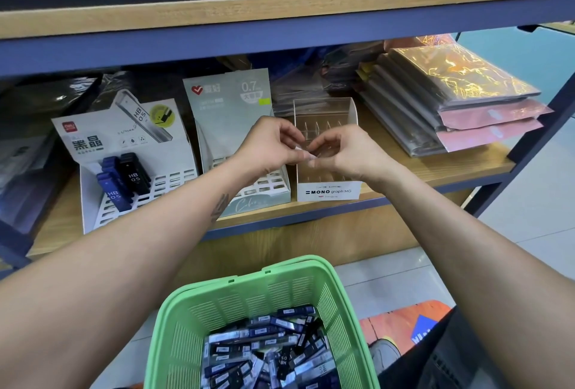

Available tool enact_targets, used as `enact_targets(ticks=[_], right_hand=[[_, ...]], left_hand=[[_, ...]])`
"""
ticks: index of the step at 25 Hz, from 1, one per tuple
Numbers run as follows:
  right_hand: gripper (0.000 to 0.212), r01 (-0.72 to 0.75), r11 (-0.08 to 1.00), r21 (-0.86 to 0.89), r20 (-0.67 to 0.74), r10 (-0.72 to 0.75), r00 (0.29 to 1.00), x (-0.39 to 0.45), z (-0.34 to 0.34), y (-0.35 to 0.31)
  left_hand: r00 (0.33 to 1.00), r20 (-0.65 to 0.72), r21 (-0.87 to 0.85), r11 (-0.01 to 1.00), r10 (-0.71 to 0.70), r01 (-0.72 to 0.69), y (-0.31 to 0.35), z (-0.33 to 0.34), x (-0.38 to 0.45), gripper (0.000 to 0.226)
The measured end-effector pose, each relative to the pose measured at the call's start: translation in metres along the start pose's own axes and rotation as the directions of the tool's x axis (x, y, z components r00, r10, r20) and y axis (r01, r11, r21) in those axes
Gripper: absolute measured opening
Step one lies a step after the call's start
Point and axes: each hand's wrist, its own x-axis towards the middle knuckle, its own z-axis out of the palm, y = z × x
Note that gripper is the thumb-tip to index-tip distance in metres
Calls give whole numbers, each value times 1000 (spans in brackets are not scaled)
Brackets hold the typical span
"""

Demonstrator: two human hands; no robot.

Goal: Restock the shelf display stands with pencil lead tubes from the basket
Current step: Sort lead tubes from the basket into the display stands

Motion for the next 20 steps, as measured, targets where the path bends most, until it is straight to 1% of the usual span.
enact_targets(ticks=[1,2,3,6,7,9,10,12,14,17,20], right_hand=[[16,67,992,-111,-4,-67,998,1,2,-1],[14,101,979,-180,-17,-106,994,2,4,-1],[12,98,976,-197,-44,-108,993,3,5,-1],[16,-14,998,-68,-112,6,994,5,5,2],[17,-25,999,-45,-104,20,994,5,4,4],[13,-21,999,-28,-73,19,997,5,5,4],[10,-25,999,-22,-78,24,997,5,6,5],[7,-47,998,-29,-138,43,989,6,7,6],[7,-61,994,-95,-196,42,980,6,11,7],[9,-55,982,-181,-200,18,980,6,25,9],[13,-46,965,-258,-200,-7,980,5,39,12]], left_hand=[[1000,5,33,999,10,-10,3,1,2,26],[1000,8,55,998,21,-22,5,1,3,26],[999,9,66,997,33,-34,7,2,5,25],[999,10,31,999,36,-36,10,4,4,17],[999,16,23,999,36,-36,9,5,3,16],[999,22,42,998,35,-36,7,6,3,14],[999,19,73,997,36,-37,6,7,3,13],[999,-18,206,978,45,-40,2,9,5,9],[996,-84,343,939,30,1,-3,11,5,9],[993,-115,437,899,7,44,-10,18,4,16],[994,-105,527,849,16,42,-11,25,5,9]])
